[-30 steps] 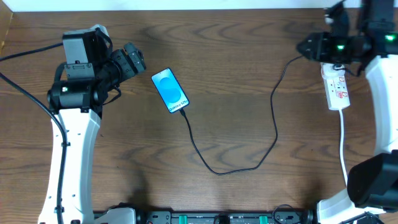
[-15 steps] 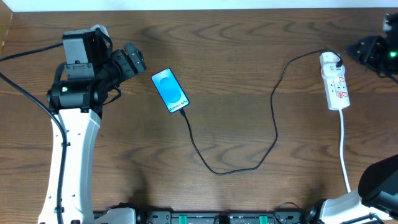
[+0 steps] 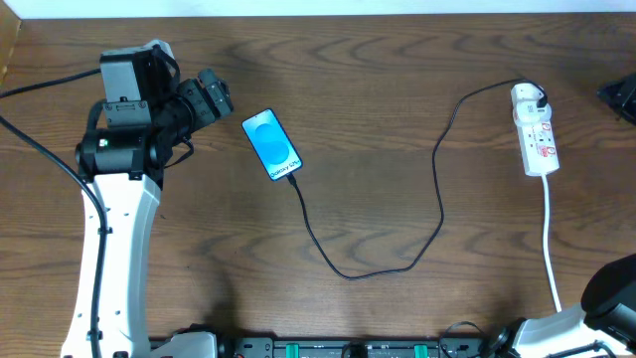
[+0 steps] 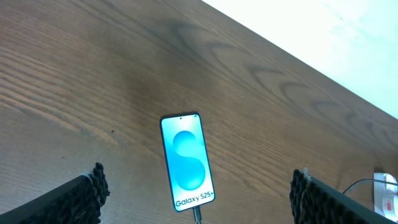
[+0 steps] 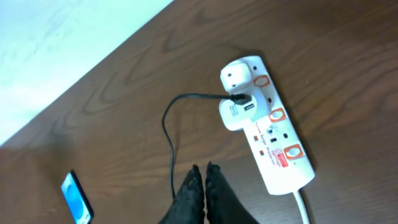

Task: Plug charger to phone and switch on socket
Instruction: 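Move the right gripper over the white power strip's switch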

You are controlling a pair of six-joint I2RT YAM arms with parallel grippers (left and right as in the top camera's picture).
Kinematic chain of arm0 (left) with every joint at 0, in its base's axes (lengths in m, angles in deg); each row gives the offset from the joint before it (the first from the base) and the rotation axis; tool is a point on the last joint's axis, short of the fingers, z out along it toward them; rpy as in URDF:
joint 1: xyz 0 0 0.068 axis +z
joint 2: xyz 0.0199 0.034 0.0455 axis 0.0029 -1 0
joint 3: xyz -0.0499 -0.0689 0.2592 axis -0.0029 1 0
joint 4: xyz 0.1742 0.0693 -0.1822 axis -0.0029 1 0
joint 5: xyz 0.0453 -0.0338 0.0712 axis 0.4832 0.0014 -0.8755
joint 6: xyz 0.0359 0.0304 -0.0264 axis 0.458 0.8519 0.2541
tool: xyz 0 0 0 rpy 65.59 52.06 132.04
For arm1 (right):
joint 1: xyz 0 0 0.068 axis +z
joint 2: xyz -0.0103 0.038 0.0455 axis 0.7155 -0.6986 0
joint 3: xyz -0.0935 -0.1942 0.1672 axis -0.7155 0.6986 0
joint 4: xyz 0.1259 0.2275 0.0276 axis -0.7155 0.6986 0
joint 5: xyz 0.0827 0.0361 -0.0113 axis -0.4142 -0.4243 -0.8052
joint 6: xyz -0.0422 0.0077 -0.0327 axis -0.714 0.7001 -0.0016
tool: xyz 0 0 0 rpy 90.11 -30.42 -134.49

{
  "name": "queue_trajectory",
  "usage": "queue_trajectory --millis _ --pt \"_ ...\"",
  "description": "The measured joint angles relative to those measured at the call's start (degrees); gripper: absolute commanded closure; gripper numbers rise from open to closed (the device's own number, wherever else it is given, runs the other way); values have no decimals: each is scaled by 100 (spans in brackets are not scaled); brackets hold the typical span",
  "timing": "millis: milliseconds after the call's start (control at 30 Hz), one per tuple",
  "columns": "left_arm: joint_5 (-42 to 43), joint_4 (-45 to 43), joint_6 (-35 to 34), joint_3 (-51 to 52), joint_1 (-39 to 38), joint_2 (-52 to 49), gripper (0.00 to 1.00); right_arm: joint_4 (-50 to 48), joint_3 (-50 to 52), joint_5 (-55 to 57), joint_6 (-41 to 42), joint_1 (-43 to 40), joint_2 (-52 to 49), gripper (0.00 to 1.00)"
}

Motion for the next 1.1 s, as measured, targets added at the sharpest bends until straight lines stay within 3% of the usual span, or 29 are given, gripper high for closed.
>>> queue_trajectory --millis 667,1100 --pt "0 0 0 0 0 0 5 -317 0 -13 28 -31 -1220 99" --pt "2 0 2 0 0 0 5 -660 0 -11 496 -31 -2002 99"
